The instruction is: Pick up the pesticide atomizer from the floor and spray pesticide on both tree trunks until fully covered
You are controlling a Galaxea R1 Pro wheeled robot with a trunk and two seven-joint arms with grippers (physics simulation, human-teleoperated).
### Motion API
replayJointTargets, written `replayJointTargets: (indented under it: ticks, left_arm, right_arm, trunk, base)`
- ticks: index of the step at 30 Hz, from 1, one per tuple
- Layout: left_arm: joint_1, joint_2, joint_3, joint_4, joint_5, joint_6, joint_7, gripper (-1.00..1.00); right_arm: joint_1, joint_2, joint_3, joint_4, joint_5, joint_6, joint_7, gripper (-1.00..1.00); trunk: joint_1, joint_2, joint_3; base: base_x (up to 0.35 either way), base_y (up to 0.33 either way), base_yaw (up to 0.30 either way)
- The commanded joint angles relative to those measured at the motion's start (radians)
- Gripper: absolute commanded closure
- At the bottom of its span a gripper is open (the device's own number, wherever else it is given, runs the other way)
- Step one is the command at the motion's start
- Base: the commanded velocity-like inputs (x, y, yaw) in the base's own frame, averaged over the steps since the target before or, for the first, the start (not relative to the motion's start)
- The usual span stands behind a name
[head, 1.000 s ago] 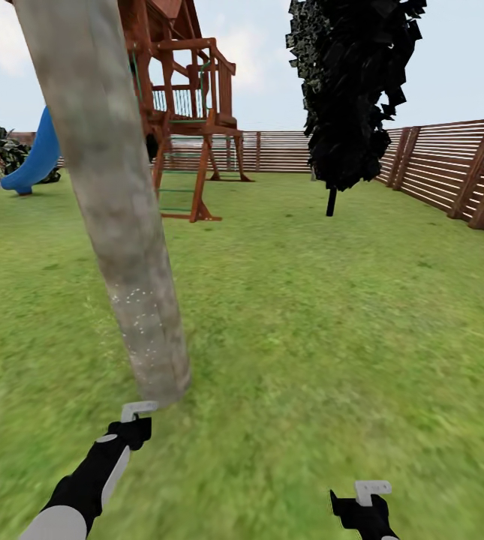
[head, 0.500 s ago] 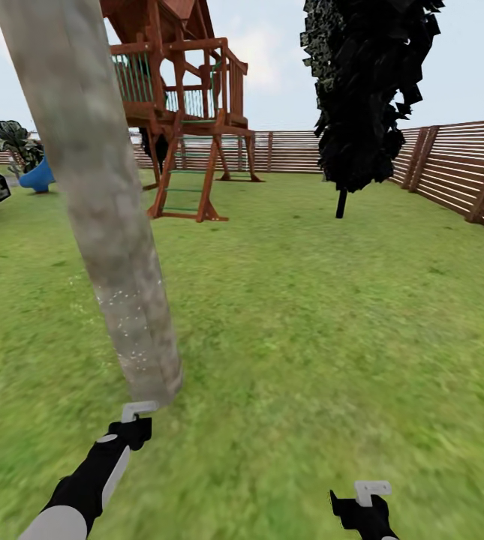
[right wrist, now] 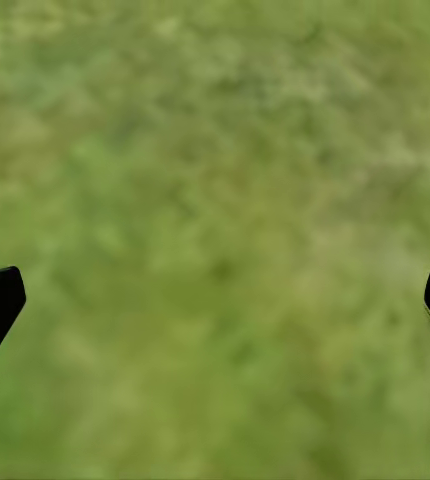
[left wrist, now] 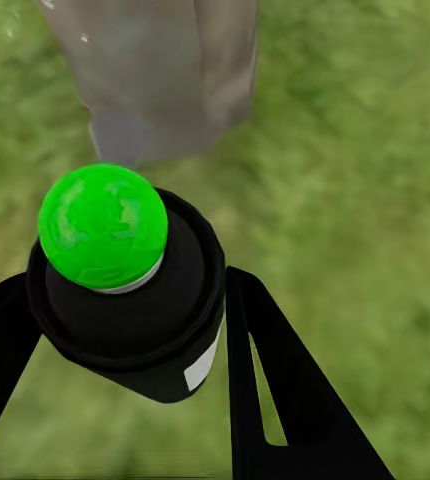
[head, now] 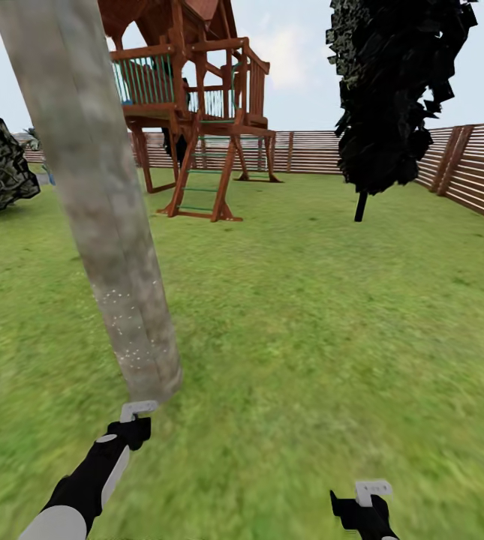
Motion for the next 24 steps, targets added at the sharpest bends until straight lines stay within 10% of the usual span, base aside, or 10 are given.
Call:
replayJointTargets:
  ticks: [1, 24]
  left_arm:
    - [0.000, 0.000, 0.000, 0.000, 0.000, 0.000, 0.000, 1.00]
    - [0.000, 0.002, 0.001, -0.001, 0.001, 0.001, 0.002, 1.00]
  right_arm:
    - [0.000, 0.000, 0.000, 0.000, 0.000, 0.000, 0.000, -1.00]
    - [0.000, 0.000, 0.000, 0.000, 0.000, 0.000, 0.000, -1.00]
  trunk:
    - [0.000, 0.000, 0.000]
    - [0.000, 0.000, 0.000]
  base:
    - [0.014, -0.273, 0.277]
    - [0.065, -0.273, 0.152]
